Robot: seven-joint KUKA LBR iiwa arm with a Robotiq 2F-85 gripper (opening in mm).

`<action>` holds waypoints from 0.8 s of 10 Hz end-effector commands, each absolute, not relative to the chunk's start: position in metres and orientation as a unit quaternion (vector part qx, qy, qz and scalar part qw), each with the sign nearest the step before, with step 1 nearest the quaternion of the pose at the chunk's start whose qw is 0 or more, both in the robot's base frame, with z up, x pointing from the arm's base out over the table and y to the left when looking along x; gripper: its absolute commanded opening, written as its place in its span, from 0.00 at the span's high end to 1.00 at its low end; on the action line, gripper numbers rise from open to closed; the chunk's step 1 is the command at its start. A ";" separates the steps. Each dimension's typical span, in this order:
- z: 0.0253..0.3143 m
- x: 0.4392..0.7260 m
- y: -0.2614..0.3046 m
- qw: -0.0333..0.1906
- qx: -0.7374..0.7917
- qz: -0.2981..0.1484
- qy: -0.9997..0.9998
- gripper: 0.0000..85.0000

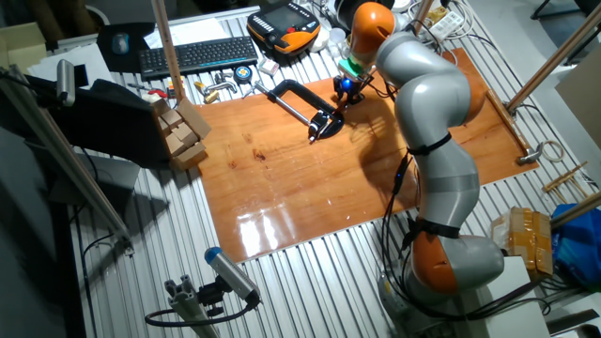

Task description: Insert the pencil into the pencil sharpener

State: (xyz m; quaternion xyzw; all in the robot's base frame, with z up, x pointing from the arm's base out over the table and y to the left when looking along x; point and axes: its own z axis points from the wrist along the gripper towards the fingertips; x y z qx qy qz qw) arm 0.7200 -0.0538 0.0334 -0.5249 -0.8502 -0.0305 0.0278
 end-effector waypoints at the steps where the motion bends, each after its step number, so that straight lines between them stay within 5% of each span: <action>1: 0.033 0.720 -0.054 0.028 -0.526 -0.032 -0.850 0.60; 7: 0.031 0.719 -0.053 0.027 -0.527 -0.035 -0.849 0.60; 8: 0.031 0.719 -0.053 0.024 -0.526 -0.037 -0.849 0.80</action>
